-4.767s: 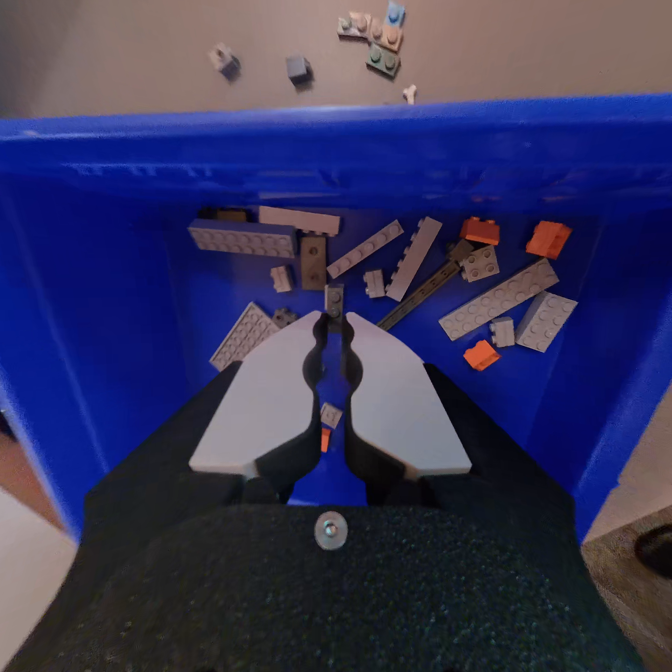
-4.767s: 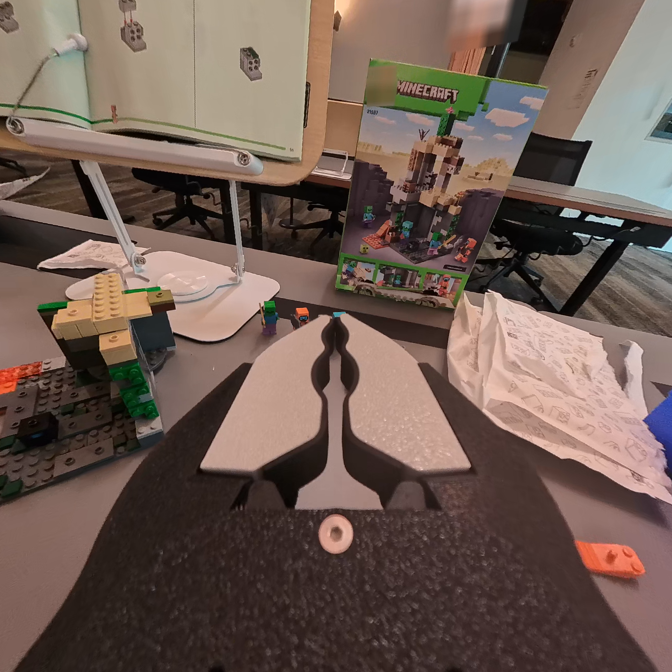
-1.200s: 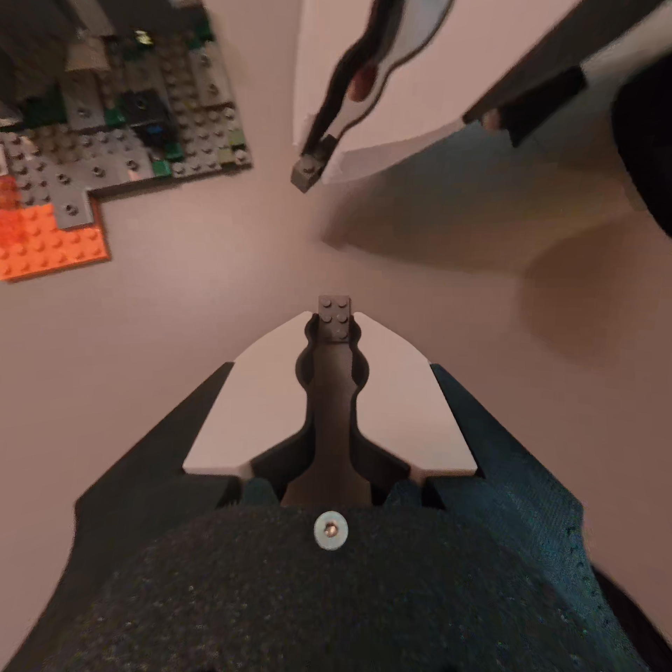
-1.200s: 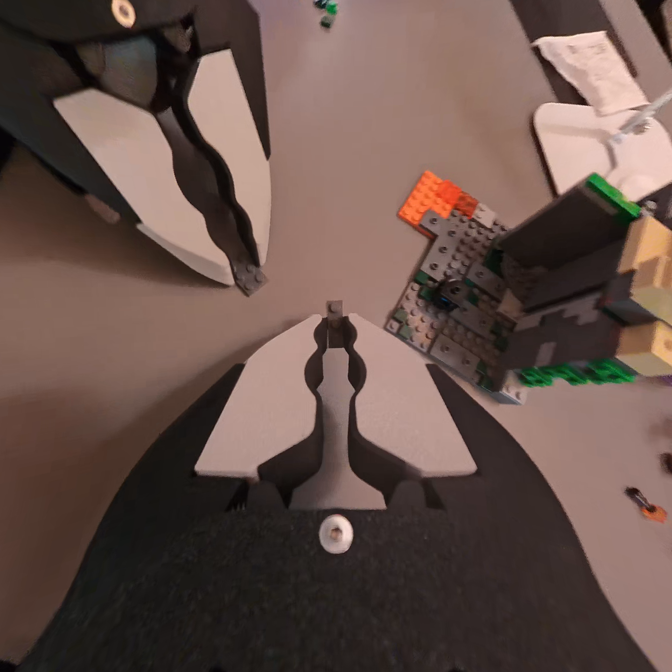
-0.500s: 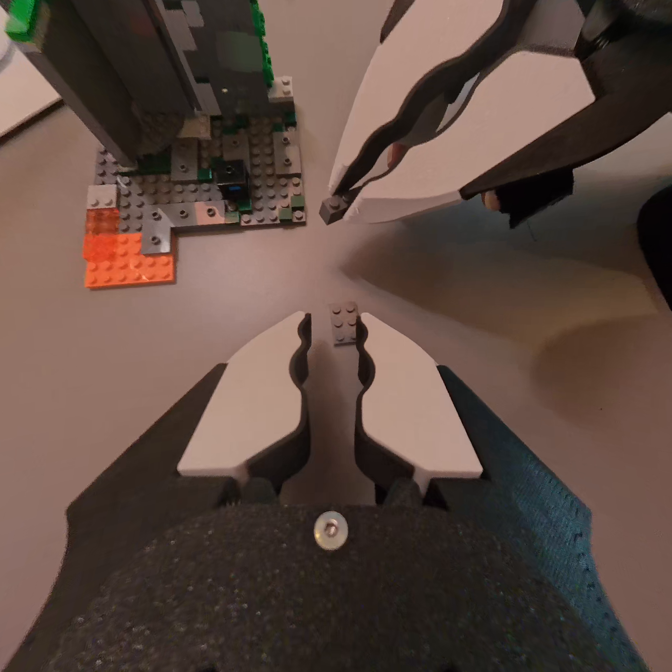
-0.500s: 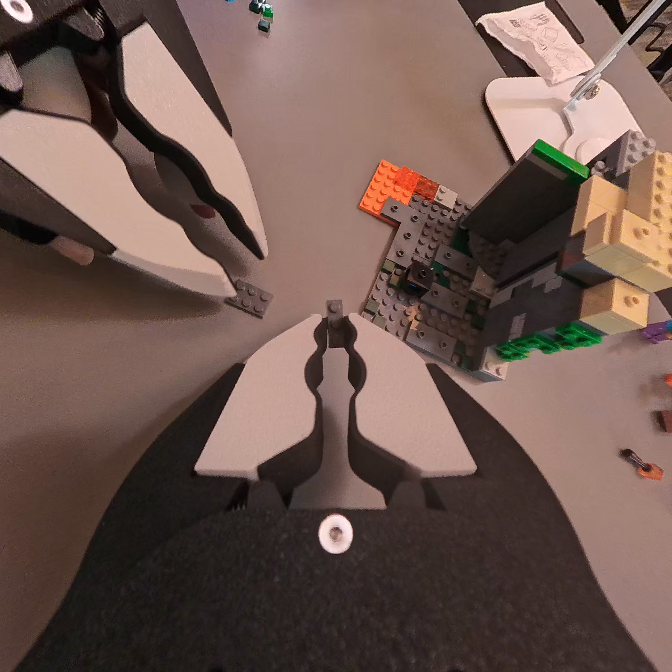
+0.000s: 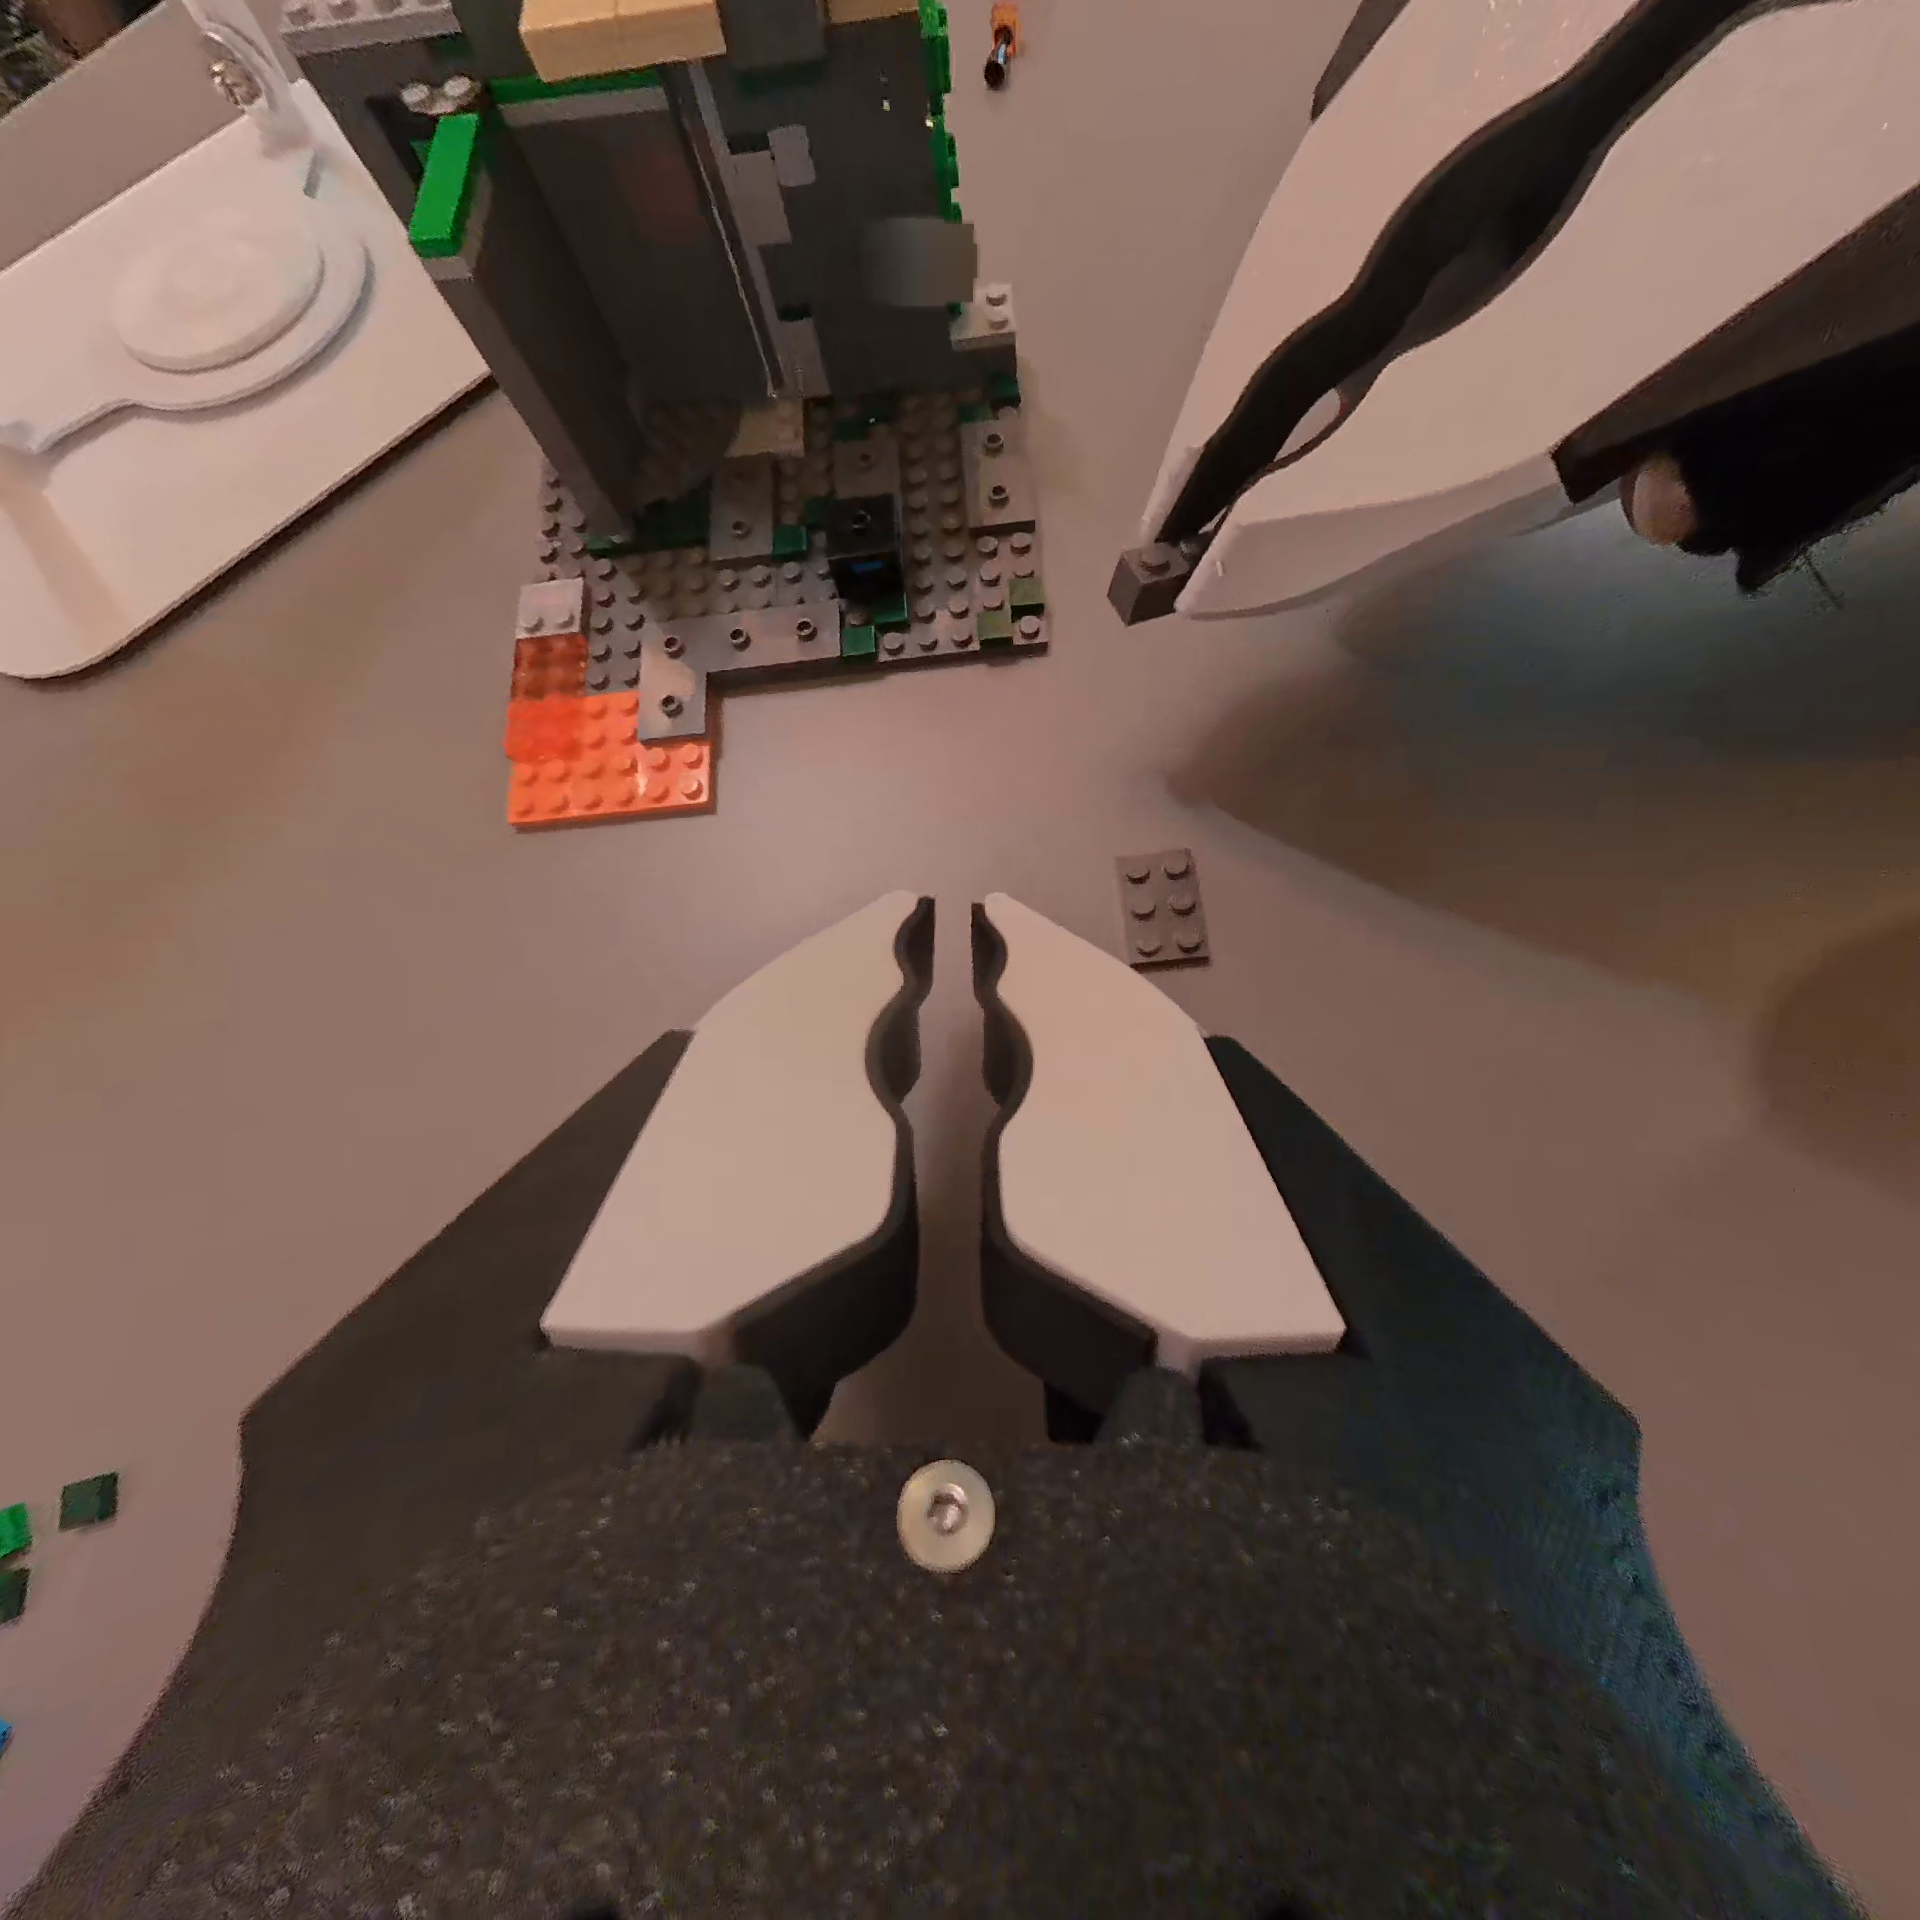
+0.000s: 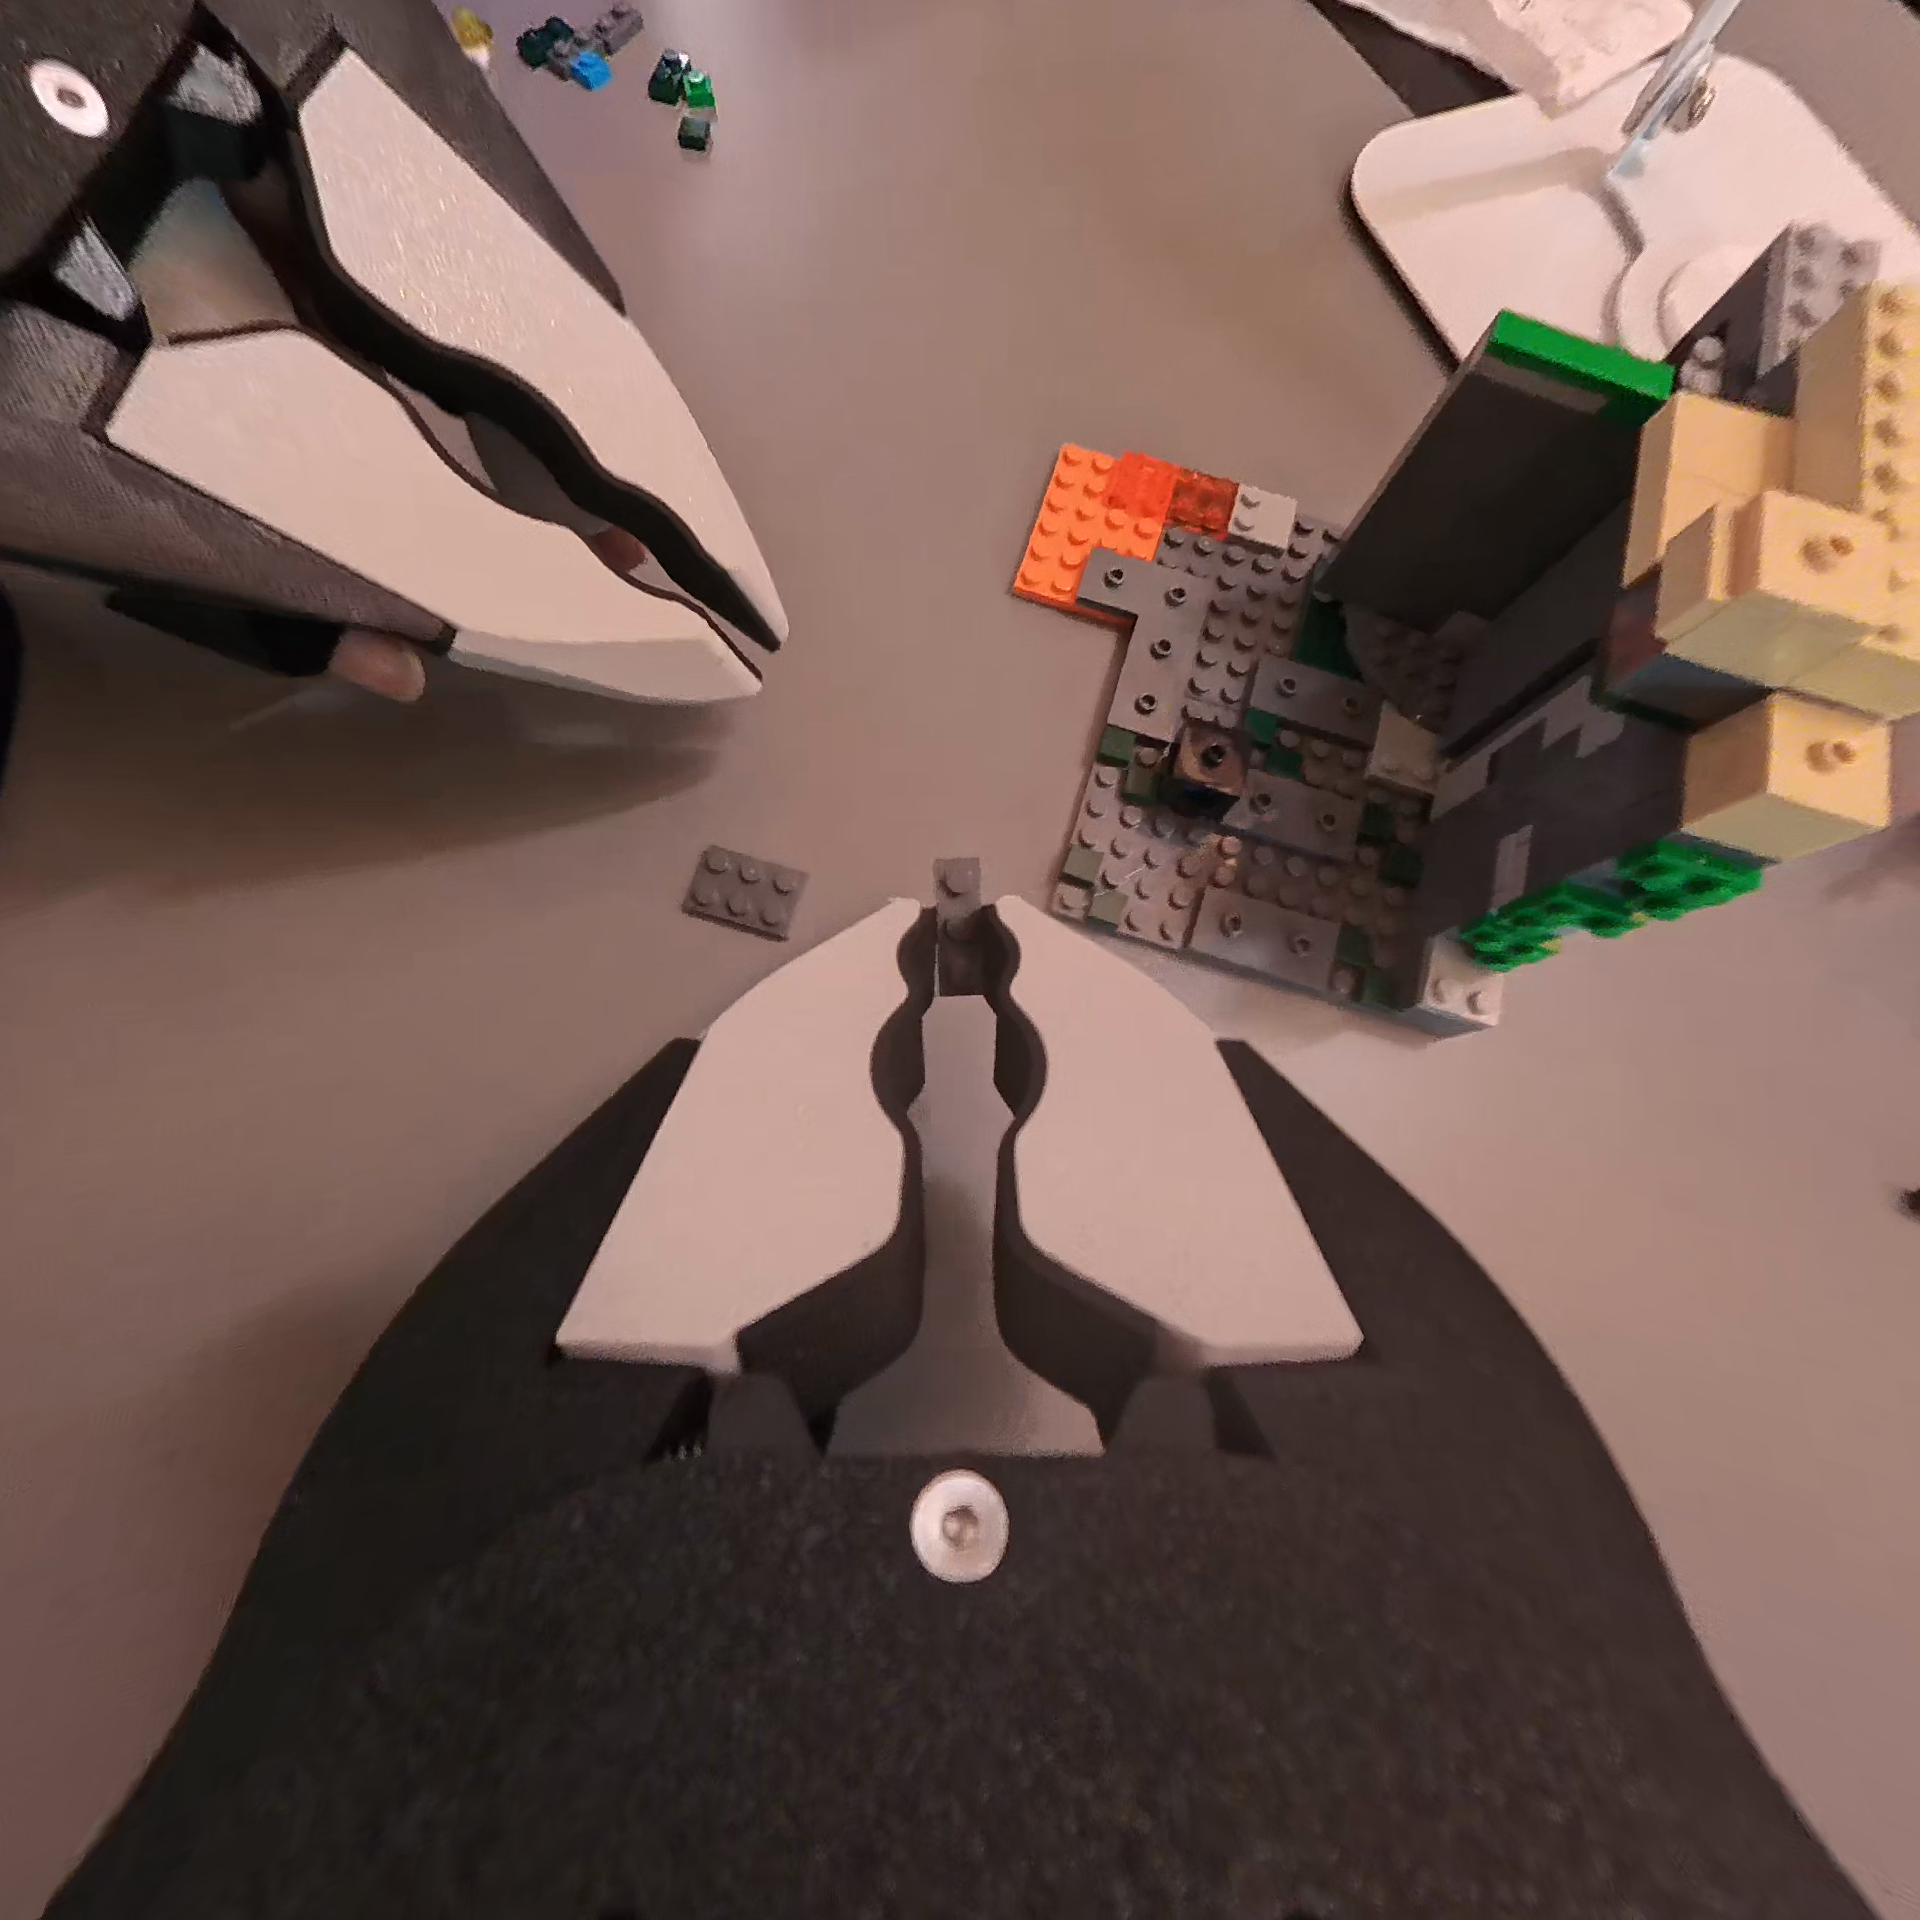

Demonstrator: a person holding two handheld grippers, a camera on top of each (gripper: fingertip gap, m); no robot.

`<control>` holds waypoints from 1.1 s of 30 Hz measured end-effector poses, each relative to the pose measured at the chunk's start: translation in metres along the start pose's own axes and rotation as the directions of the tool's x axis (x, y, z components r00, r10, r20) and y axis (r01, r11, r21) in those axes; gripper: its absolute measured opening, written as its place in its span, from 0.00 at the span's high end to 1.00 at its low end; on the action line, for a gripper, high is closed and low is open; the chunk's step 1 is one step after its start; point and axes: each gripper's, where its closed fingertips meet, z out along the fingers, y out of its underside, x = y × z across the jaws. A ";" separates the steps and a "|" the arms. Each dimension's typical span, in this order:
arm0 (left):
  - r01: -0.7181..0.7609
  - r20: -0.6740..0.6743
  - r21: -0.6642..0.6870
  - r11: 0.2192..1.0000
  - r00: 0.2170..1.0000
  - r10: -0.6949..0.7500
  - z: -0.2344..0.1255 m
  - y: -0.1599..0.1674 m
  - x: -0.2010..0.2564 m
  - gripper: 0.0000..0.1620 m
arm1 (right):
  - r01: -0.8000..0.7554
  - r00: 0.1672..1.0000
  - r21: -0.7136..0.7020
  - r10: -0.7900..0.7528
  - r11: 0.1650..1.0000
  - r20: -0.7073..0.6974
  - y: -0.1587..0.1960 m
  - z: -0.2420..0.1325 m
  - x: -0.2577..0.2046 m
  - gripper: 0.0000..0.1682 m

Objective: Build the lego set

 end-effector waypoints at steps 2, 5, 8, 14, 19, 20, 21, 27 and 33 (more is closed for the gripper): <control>-0.022 -0.023 -0.009 1.000 0.999 0.022 0.002 0.001 0.006 0.96 | -0.017 1.000 -0.012 0.017 1.000 0.004 0.000 0.002 -0.005 0.96; -0.060 -0.070 -0.040 0.997 0.996 0.057 0.006 0.006 0.017 0.95 | -0.003 1.000 -0.043 0.003 0.999 0.001 0.003 0.008 -0.012 0.96; -0.080 -0.113 -0.045 0.996 0.991 0.075 0.007 0.006 0.027 0.95 | 0.011 1.000 -0.058 -0.009 0.998 0.020 0.005 0.013 -0.020 0.96; -0.097 -0.126 -0.072 0.993 0.988 0.087 0.011 0.011 0.031 0.93 | 0.036 0.999 -0.072 -0.035 0.997 0.023 0.007 0.016 -0.024 0.96; -0.115 -0.116 -0.083 0.990 0.988 0.105 0.013 0.012 0.034 0.92 | 0.038 0.999 -0.072 -0.037 0.997 0.019 0.007 0.015 -0.023 0.96; -0.120 -0.115 -0.083 0.989 0.987 0.110 0.013 0.012 0.034 0.92 | 0.039 0.999 -0.071 -0.038 0.997 0.018 0.007 0.015 -0.023 0.96; -0.124 -0.117 -0.084 0.989 0.987 0.114 0.013 0.012 0.035 0.92 | 0.040 0.999 -0.071 -0.039 0.997 0.018 0.006 0.015 -0.023 0.96; -0.139 -0.126 -0.085 0.987 0.984 0.128 0.013 0.012 0.039 0.92 | 0.044 0.999 -0.071 -0.043 0.997 0.010 0.007 0.014 -0.021 0.95; -0.148 -0.147 -0.082 0.986 0.980 0.135 0.013 0.011 0.045 0.90 | 0.037 0.999 -0.073 -0.037 0.997 0.002 0.008 0.012 -0.017 0.95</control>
